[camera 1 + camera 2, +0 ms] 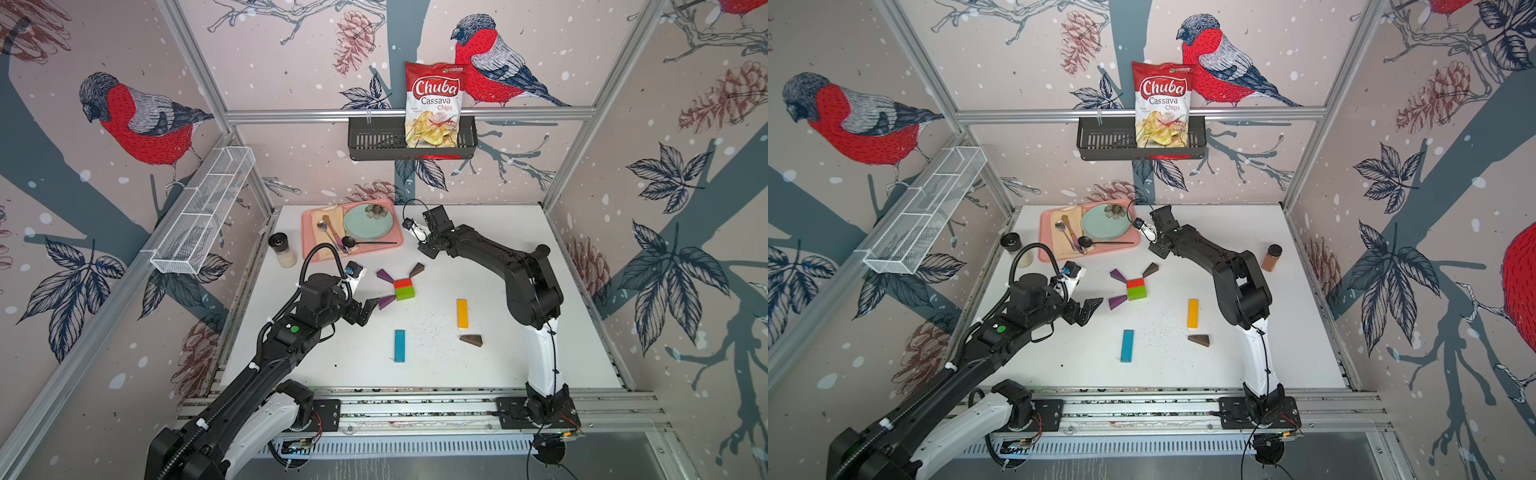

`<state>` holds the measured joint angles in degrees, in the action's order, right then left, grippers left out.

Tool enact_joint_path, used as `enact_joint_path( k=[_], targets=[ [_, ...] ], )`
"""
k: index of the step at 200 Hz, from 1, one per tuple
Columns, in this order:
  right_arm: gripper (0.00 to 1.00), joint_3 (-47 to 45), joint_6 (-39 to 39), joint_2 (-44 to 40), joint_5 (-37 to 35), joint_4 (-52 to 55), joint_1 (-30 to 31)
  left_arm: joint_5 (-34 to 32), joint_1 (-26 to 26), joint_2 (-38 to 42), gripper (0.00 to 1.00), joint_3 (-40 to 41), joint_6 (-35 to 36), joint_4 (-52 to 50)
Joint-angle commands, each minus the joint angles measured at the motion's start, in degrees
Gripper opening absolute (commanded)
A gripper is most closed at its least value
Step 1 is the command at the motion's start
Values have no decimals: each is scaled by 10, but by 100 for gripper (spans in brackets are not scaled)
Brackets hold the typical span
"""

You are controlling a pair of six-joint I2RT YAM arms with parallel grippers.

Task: Assemble a small pinwheel with building blocks
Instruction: Adjust the building block at the center of the board.

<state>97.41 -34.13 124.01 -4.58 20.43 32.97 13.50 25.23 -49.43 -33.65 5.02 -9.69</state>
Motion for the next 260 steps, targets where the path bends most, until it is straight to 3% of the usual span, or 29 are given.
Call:
enact_joint_path(
  k=[1,260],
  targets=[
    [28,6,51,7,30,51,-2,1,-1,2,96,-2,9,9],
    [29,4,53,32,64,54,9,1,-1,2,97,-1,9,7]
  ],
)
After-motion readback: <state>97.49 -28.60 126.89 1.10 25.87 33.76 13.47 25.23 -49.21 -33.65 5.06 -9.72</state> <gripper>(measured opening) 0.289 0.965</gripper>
